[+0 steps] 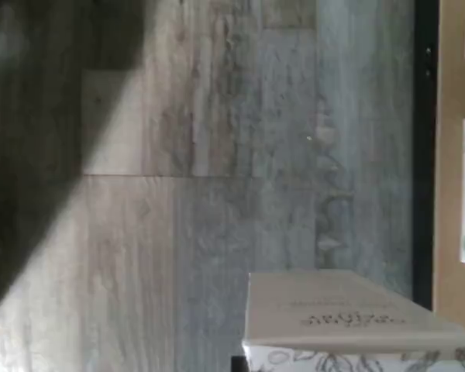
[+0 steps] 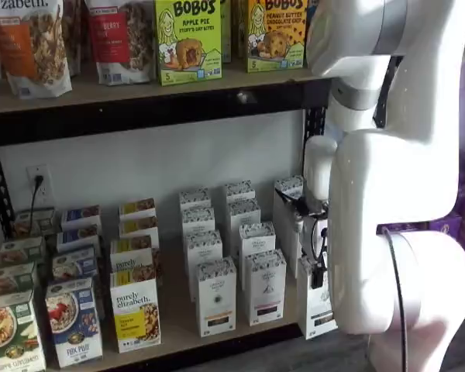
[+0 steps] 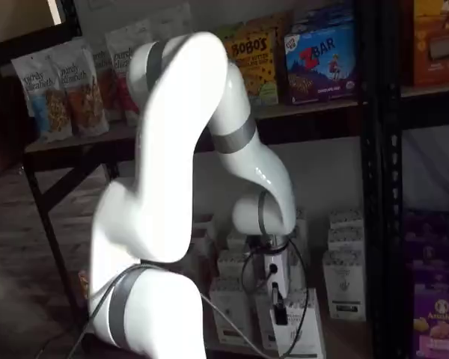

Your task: Pick up the white box with a green strip in the middle, on the bottom shelf, the sixth box from the left

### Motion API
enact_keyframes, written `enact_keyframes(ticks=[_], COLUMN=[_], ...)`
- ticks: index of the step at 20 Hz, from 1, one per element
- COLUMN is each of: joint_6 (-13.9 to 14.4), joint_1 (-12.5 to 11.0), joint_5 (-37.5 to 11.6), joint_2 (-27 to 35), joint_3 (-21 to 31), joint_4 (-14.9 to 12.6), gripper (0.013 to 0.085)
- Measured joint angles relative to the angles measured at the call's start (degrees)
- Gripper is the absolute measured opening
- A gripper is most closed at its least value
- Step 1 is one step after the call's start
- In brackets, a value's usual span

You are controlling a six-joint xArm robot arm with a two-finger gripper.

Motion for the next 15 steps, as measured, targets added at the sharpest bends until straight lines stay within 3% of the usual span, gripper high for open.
enact_keyframes(ticks=[3,10,15], joint_6=[0.7,-4.1,-3.3], joint_1=[0.9,2.6,3.8], joint_5=[0.9,5.3,9.2], joint_2=[-4.2,-15.6,-24.0], joint_3=[3.3,9.8,12.9], joint_4=[0.1,7.3,7.9], gripper=[0.053,0.053,0.053])
